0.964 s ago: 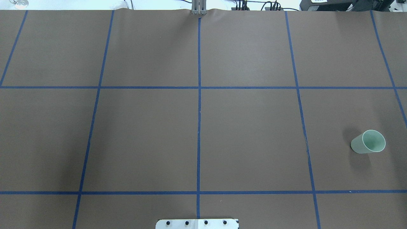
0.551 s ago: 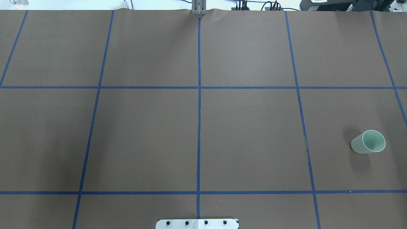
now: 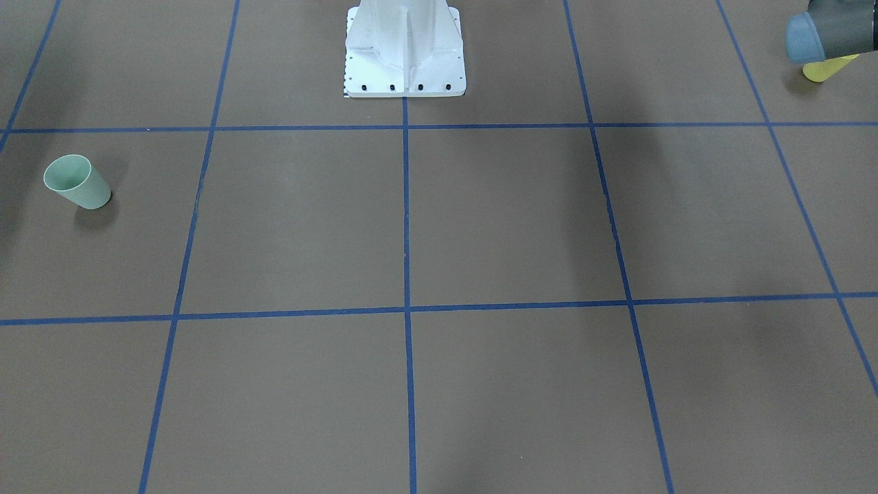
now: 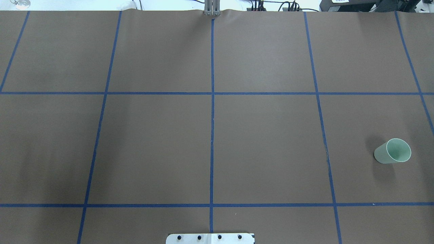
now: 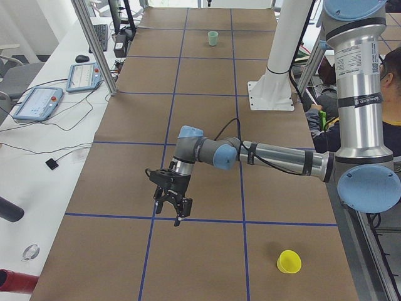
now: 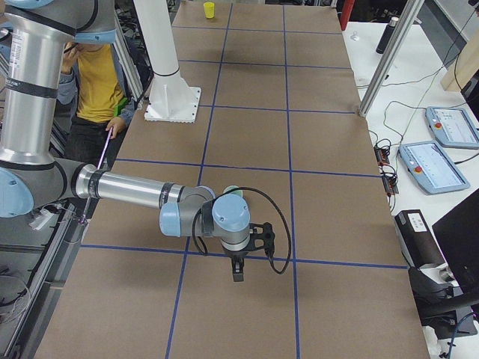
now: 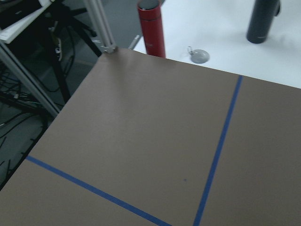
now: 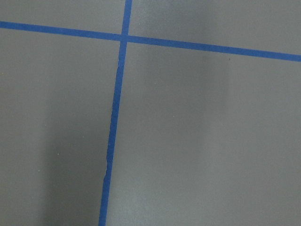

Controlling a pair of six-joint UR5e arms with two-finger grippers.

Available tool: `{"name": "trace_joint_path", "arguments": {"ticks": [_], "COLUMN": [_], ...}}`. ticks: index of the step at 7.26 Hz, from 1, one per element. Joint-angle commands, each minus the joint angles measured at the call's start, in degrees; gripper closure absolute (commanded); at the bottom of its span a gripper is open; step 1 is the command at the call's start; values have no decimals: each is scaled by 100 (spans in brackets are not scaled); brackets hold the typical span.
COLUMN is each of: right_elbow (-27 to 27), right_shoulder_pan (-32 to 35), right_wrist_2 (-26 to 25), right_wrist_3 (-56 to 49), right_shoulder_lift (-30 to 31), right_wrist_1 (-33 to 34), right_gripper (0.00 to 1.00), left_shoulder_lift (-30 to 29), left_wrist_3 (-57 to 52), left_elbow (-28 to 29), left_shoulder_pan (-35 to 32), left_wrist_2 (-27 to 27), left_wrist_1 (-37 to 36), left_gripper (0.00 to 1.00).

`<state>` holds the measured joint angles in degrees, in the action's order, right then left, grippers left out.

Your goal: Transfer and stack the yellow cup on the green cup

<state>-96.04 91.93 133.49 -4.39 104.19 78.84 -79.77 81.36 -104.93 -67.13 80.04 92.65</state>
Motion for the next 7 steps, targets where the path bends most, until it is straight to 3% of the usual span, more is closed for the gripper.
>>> {"name": "trace_joint_path", "arguments": {"ticks": [1, 3, 5, 7], "right_elbow": [76, 130, 130, 138], "right_shoulder_pan": [0, 0, -9, -9], "right_wrist_2": [115, 151, 151, 238], "right_wrist_3": [0, 0, -9, -26], "right_shoulder_lift": [14, 14, 14, 14], "right_wrist_1": [-1, -1, -1, -1], "right_gripper": [0, 0, 0, 0], "left_shoulder_lift": [163, 172, 172, 172], "left_wrist_3": [1665, 3010, 3944, 4718], "left_elbow": [-98, -98, -81, -2], "left_shoulder_pan": [644, 1165, 1630, 2087], "left_wrist_2": [-226, 10, 807, 1764], "left_wrist_1": [-1551, -2773, -3864, -4464], "left_gripper": [0, 0, 0, 0]}}
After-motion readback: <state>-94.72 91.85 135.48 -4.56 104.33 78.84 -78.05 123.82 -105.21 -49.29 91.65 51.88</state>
